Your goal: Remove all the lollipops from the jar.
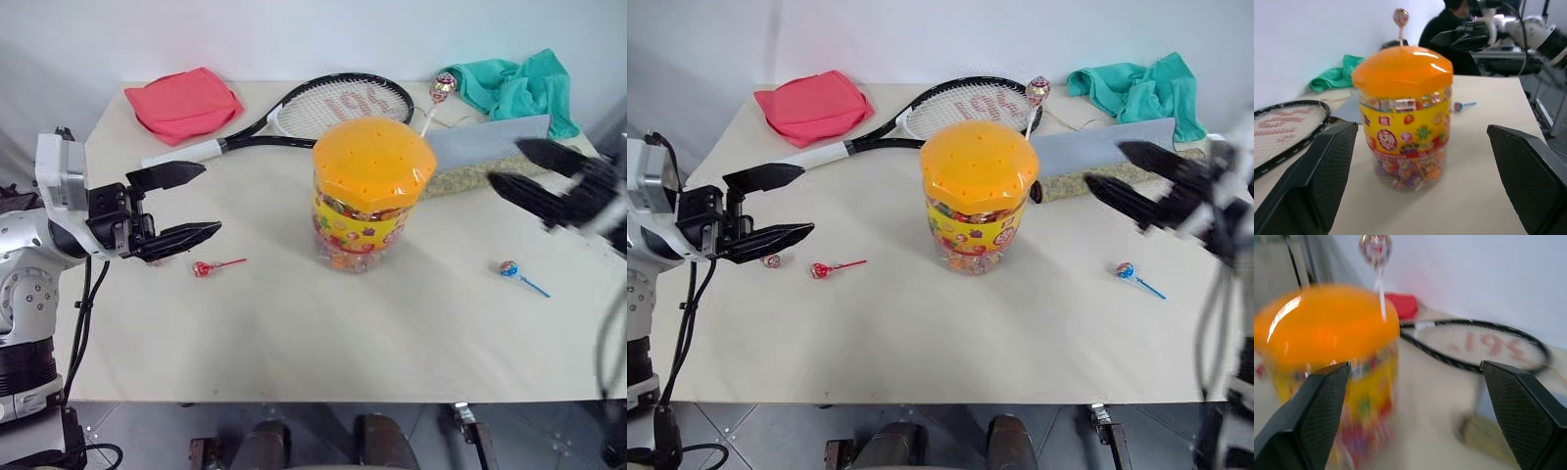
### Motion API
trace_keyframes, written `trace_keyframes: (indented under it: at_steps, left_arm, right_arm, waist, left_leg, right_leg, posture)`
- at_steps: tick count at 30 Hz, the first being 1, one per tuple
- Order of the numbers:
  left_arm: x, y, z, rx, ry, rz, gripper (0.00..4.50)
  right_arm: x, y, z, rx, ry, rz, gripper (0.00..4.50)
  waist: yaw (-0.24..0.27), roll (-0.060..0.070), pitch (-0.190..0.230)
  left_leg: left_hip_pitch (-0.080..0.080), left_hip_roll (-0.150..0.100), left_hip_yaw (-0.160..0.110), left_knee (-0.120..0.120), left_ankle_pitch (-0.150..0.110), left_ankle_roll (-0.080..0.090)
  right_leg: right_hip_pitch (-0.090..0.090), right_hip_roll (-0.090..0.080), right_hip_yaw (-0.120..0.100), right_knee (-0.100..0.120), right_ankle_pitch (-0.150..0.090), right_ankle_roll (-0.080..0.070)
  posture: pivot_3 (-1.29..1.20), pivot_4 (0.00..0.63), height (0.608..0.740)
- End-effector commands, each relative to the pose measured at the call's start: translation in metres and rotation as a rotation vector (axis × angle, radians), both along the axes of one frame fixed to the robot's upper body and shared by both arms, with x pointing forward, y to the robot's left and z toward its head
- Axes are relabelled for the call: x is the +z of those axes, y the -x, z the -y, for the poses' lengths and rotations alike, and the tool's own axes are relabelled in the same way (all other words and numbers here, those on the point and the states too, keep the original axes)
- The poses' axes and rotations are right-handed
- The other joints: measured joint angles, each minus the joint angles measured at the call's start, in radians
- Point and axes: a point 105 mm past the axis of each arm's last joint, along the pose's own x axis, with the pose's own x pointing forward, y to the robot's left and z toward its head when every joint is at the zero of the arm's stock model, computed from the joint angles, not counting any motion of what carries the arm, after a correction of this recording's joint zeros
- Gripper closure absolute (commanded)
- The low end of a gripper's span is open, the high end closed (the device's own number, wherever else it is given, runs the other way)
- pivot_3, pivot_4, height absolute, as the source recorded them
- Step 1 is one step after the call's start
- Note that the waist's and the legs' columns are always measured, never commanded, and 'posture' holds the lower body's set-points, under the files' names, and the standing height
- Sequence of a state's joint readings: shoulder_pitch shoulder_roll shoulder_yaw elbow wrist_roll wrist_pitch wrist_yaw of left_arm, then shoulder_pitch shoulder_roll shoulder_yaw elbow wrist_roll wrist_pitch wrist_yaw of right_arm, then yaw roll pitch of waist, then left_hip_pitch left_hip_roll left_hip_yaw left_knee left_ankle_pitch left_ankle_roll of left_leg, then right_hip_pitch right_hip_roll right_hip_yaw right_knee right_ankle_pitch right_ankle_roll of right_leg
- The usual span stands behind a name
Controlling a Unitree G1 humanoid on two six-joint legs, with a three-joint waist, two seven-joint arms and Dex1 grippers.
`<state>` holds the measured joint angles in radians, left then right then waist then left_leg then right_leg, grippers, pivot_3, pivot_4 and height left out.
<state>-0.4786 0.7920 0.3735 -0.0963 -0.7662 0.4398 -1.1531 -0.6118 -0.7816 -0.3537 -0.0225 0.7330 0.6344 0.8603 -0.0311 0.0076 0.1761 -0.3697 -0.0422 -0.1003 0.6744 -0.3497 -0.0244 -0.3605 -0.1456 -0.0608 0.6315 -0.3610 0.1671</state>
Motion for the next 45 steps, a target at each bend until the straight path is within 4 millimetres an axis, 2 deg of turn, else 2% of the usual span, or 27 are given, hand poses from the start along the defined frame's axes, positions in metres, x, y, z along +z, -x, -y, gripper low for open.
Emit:
trace_keyframes:
  at_steps: [1, 7, 9, 11, 18, 21, 26, 29, 32, 33, 35, 36, 39, 41, 45]
  left_arm:
    - [0.01, 0.001, -0.001, -0.002, 0.033, 0.027, 0.0]
    - [0.008, 0.005, 0.005, -0.009, 0.04, 0.027, 0.0]
    - [0.008, 0.007, 0.004, 0.003, 0.034, 0.03, 0.0]
    - [0.008, 0.008, 0.003, 0.01, 0.033, 0.032, 0.0]
    - [0.01, 0.011, 0.002, 0.022, 0.037, 0.035, 0.0]
    - [0.012, 0.011, 0.003, 0.016, 0.037, 0.039, 0.0]
    - [0.016, 0.007, 0.009, -0.022, 0.04, 0.047, 0.0]
    - [0.014, 0.004, 0.016, -0.061, 0.033, 0.04, 0.0]
    - [0.006, 0.005, 0.023, -0.098, -0.022, 0.029, 0.0]
    - [-0.002, 0.006, 0.025, -0.115, -0.078, 0.022, 0.0]
    - [-0.013, 0.007, 0.028, -0.14, -0.137, 0.013, 0.0]
    - [-0.017, 0.007, 0.029, -0.15, -0.154, 0.01, 0.0]
    - [-0.024, 0.009, 0.034, -0.184, -0.169, -0.005, 0.0]
    - [-0.025, 0.01, 0.037, -0.191, -0.163, -0.007, 0.0]
    - [-0.026, 0.013, 0.038, -0.195, -0.163, -0.016, 0.0]
  right_arm:
    - [0.013, -0.021, -0.023, -0.025, -0.031, -0.039, 0.05]
    - [0.026, -0.032, -0.061, 0.076, -0.106, -0.051, 0.05]
    - [0.033, -0.038, -0.063, 0.067, -0.145, -0.047, 0.44]
    - [0.035, -0.038, -0.064, 0.08, -0.147, -0.051, 1.01]
    - [0.027, -0.037, -0.062, 0.093, -0.1, -0.061, 3.46]
    - [0.036, -0.035, -0.06, 0.11, -0.101, -0.022, 4.45]
    - [0.07, -0.026, -0.049, 0.171, -0.14, 0.079, 4.49]
    - [0.089, -0.027, -0.025, 0.108, -0.182, 0.124, 4.49]
    - [0.095, -0.032, 0.014, -0.029, -0.199, 0.088, 4.49]
    - [0.082, -0.038, 0.034, -0.126, -0.126, 0.021, 4.49]
    - [0.035, -0.042, 0.076, -0.304, 0.135, -0.182, 4.49]
    - [0.013, -0.039, 0.096, -0.371, 0.267, -0.242, 4.49]
    - [-0.045, -0.03, 0.155, -0.581, 0.5, -0.427, 4.49]
    - [-0.07, -0.022, 0.173, -0.623, 0.582, -0.507, 4.49]
    - [-0.113, -0.007, 0.186, -0.6, 0.63, -0.649, 4.49]
  waist:
    - [0.003, 0.0, 0.0]
    - [0.002, 0.0, 0.0]
    - [-0.001, 0.0, 0.0]
    - [-0.003, 0.0, 0.0]
    - [-0.003, 0.0, 0.0]
    - [-0.002, 0.0, 0.0]
    - [0.0, 0.0, 0.0]
    - [0.0, 0.0, 0.0]
    - [0.002, 0.0, 0.0]
    - [0.003, 0.0, 0.0]
    - [0.007, 0.0, 0.0]
    - [0.007, -0.001, 0.0]
    - [-0.001, -0.001, 0.0]
    - [-0.009, -0.001, 0.0]
    - [-0.028, 0.004, 0.001]
  left_leg:
    - [-0.001, 0.0, -0.001, 0.0, 0.0, 0.0]
    - [-0.001, -0.001, -0.006, -0.001, 0.0, 0.0]
    - [-0.001, -0.004, -0.005, -0.001, 0.0, 0.0]
    - [-0.001, -0.004, -0.004, -0.001, 0.0, 0.0]
    - [-0.001, -0.003, -0.004, 0.0, 0.0, 0.0]
    - [-0.001, -0.004, -0.004, 0.0, 0.0, 0.0]
    - [-0.002, -0.004, -0.003, 0.001, 0.0, 0.0]
    - [-0.002, -0.004, -0.002, 0.0, 0.0, 0.0]
    - [-0.002, -0.005, -0.002, -0.001, 0.0, 0.0]
    - [-0.002, -0.005, -0.002, -0.001, 0.0, 0.0]
    - [-0.003, -0.006, -0.002, -0.001, 0.0, 0.001]
    - [-0.003, -0.006, -0.002, -0.002, 0.0, 0.001]
    - [-0.003, -0.006, 0.0, -0.003, -0.001, 0.002]
    - [-0.002, -0.006, 0.005, -0.003, -0.001, 0.002]
    - [-0.002, -0.002, 0.017, -0.005, -0.001, 0.002]
  right_leg:
    - [-0.001, 0.0, 0.0, 0.0, 0.0, 0.0]
    - [-0.002, -0.002, -0.001, 0.006, 0.0, -0.001]
    - [-0.002, -0.002, -0.001, 0.006, 0.0, -0.001]
    - [-0.003, -0.002, -0.001, 0.007, 0.0, -0.001]
    - [-0.004, -0.002, 0.0, 0.009, 0.0, -0.001]
    - [-0.003, -0.002, 0.0, 0.009, 0.0, -0.001]
    - [-0.006, -0.003, 0.001, 0.01, 0.0, -0.001]
    - [-0.007, -0.003, 0.001, 0.012, 0.0, -0.001]
    - [-0.007, -0.003, 0.001, 0.012, 0.0, -0.001]
    - [-0.007, -0.003, 0.001, 0.013, 0.0, -0.001]
    - [-0.007, -0.004, 0.001, 0.012, 0.0, -0.001]
    - [-0.007, -0.004, 0.001, 0.012, 0.0, -0.001]
    - [-0.008, -0.004, 0.002, 0.011, 0.0, -0.001]
    - [-0.009, -0.005, 0.003, 0.011, 0.0, -0.001]
    - [-0.014, -0.004, 0.006, 0.011, 0.0, -0.001]
  posture:
    - [0.0, 0.15, 0.74]
    - [0.0, 0.15, 0.74]
    - [0.0, 0.15, 0.74]
    - [0.0, 0.15, 0.74]
    - [0.0, 0.15, 0.74]
    - [0.0, 0.15, 0.74]
    - [0.0, 0.15, 0.74]
    - [0.0, 0.15, 0.74]
    - [0.0, 0.15, 0.74]
    - [0.0, 0.15, 0.74]
    - [0.0, 0.15, 0.74]
    - [0.0, 0.15, 0.74]
    - [0.0, 0.15, 0.74]
    - [0.0, 0.15, 0.74]
    - [0.0, 0.15, 0.74]
